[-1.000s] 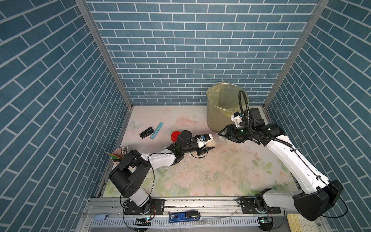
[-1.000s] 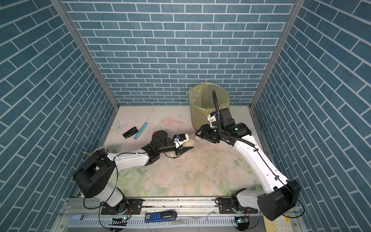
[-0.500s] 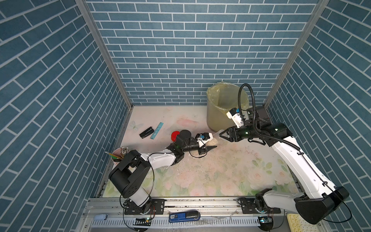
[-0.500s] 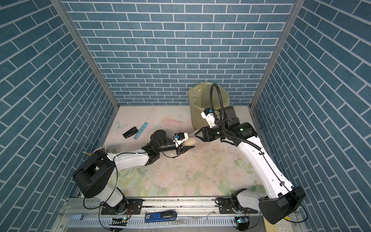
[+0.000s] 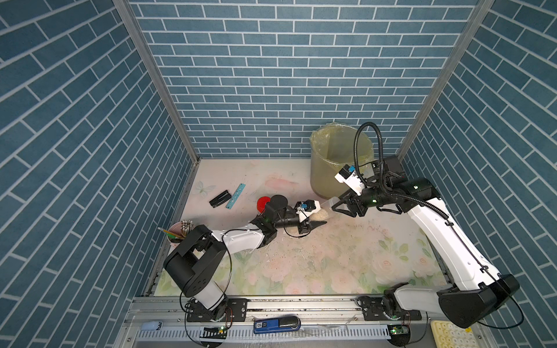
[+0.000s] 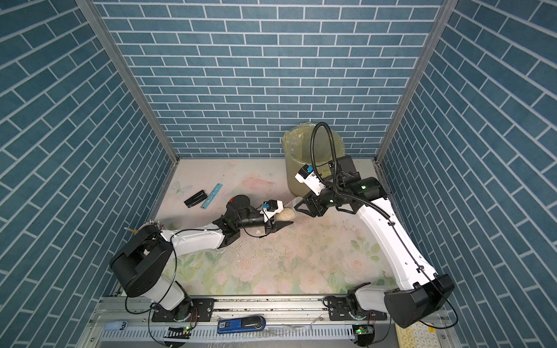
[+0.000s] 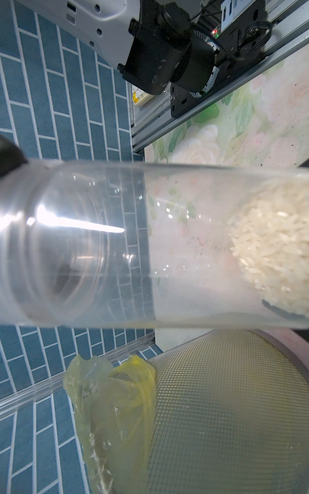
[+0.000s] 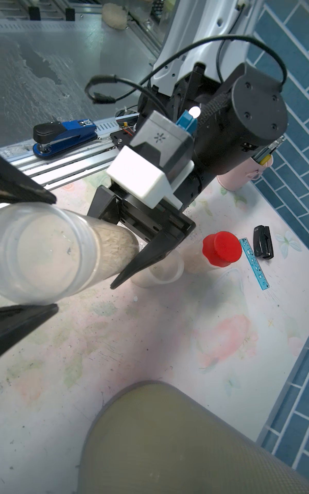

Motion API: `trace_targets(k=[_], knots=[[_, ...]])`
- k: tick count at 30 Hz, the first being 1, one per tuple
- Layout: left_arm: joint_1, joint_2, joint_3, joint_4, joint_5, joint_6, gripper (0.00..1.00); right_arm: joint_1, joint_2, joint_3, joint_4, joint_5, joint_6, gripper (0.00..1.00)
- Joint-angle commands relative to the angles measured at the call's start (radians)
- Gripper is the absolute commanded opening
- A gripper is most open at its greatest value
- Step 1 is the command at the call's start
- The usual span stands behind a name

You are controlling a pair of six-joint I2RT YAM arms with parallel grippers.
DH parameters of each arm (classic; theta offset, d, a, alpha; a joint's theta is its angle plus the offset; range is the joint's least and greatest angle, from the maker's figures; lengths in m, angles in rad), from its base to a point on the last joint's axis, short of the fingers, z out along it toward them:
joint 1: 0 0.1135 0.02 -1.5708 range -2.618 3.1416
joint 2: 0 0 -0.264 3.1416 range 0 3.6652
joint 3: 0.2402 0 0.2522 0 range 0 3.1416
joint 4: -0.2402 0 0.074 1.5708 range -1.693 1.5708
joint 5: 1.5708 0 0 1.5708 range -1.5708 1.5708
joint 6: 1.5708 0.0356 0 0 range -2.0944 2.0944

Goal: Empty moldy rice from jars
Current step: Unscrew the lid from the jar.

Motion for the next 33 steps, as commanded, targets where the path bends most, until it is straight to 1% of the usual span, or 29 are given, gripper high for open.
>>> trace_targets(k=[1, 5, 10, 14, 17, 22, 26, 30, 33], knots=[[-0.001, 0.024, -0.019, -0.044, -0.006, -0.012, 0.0, -0.008, -0.039, -0.002, -0.003, -0.05, -0.17, 0.18], [0.001, 0.024, -0.022, -0.049, -0.003, -0.014, 0.0, -0.019, -0.037, -0.012, -0.014, -0.074, -0.239, 0.13], [0.001, 0.027, -0.019, -0.061, 0.004, -0.009, 0.0, -0.029, -0.037, -0.022, -0.019, -0.129, -0.284, 0.1], [0.003, 0.027, -0.026, -0.067, 0.009, -0.004, 0.0, -0.038, -0.04, -0.021, -0.064, -0.127, -0.351, 0.03], [0.006, 0.031, -0.027, -0.075, 0.018, -0.006, 0.0, -0.057, -0.047, -0.04, -0.05, -0.145, -0.365, 0.0], [0.009, 0.028, -0.033, -0.072, 0.027, -0.005, 0.0, -0.079, -0.046, -0.074, -0.025, -0.162, -0.375, 0.0], [0.012, 0.027, -0.03, -0.081, 0.04, -0.004, 0.0, -0.08, -0.037, -0.067, -0.05, -0.217, -0.39, 0.0], [0.02, 0.028, -0.022, -0.091, 0.062, -0.009, 0.0, -0.081, -0.057, -0.066, -0.055, -0.226, -0.401, 0.0], [0.029, 0.026, -0.018, -0.107, 0.078, -0.007, 0.0, -0.082, -0.051, -0.056, -0.098, -0.241, -0.416, 0.0]])
